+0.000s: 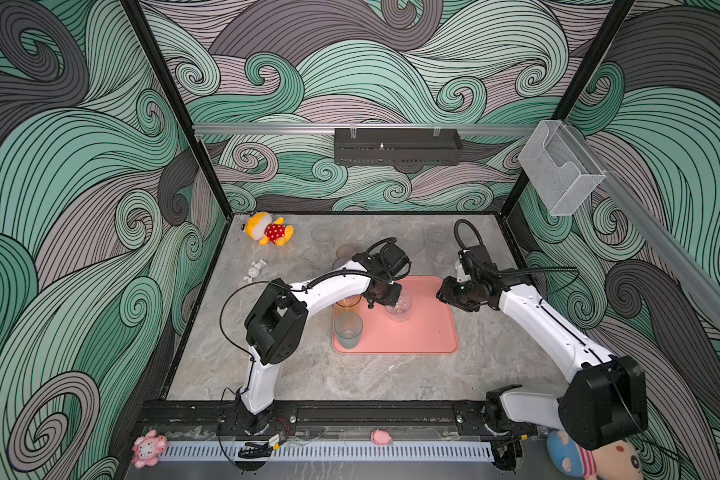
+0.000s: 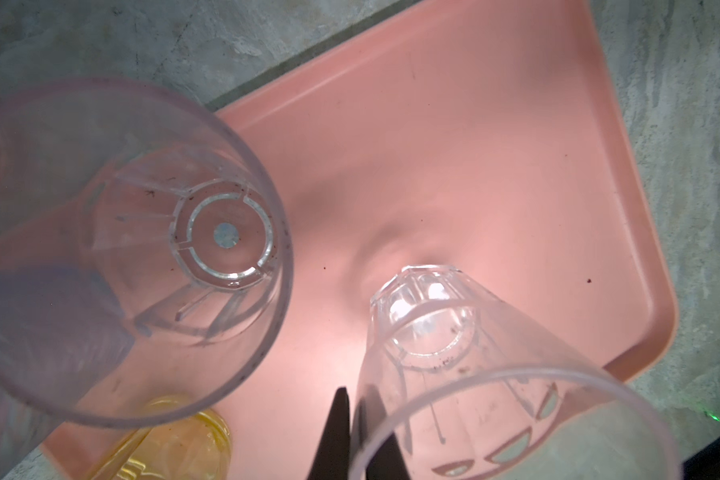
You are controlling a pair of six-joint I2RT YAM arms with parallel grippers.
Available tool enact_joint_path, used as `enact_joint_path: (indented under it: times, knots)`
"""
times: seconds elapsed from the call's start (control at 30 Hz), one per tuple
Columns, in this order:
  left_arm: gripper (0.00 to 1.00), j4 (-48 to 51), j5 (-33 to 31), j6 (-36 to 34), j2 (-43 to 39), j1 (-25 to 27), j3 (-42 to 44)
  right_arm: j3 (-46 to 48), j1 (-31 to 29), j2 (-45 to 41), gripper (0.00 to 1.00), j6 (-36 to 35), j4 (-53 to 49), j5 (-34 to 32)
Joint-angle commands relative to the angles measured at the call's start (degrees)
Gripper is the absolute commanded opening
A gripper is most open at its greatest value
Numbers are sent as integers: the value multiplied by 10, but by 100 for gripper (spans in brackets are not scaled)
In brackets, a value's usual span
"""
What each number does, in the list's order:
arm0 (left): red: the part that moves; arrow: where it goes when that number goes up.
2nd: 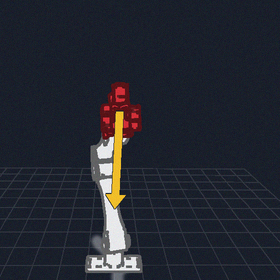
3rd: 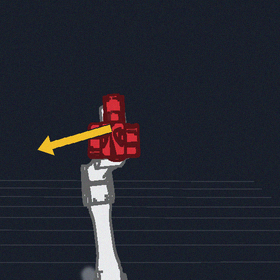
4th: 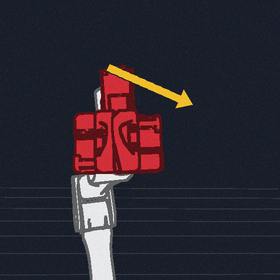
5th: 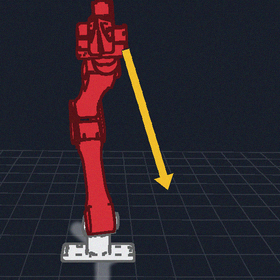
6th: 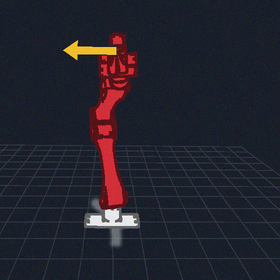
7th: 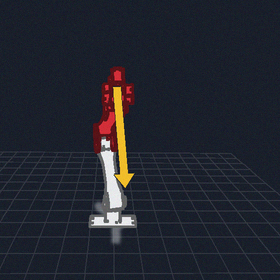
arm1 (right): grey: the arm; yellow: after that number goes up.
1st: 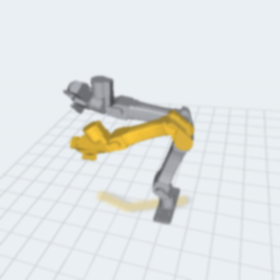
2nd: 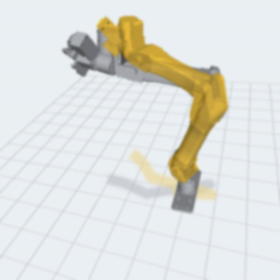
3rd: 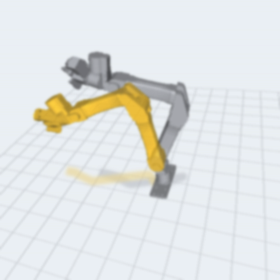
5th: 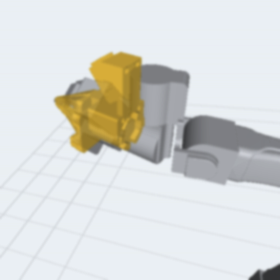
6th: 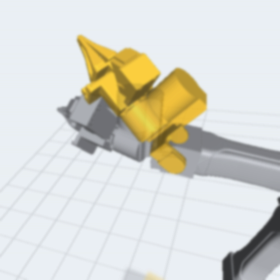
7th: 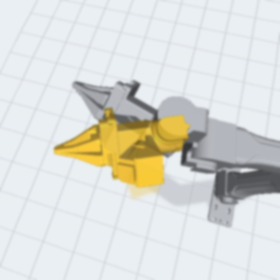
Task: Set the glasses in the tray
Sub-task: 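Lower the second clear glass onto the tray and open the left gripper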
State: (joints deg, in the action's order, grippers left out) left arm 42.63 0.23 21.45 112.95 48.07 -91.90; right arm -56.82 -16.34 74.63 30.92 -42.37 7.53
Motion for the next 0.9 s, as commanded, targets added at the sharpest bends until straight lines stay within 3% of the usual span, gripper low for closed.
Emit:
enact_joint_path:
  times: [0.0,0.43,0.87]
  knots:
    - [10,-17,1,-2,-5,-4,-3,3,-12,13,49,7,10,5]
    - [27,-11,-16,-19,-31,-11,-11,31,-28,-2,50,15,14,-7]
    - [32,-70,-24,-61,-143,-11,34,37,-33,0,50,19,26,0]
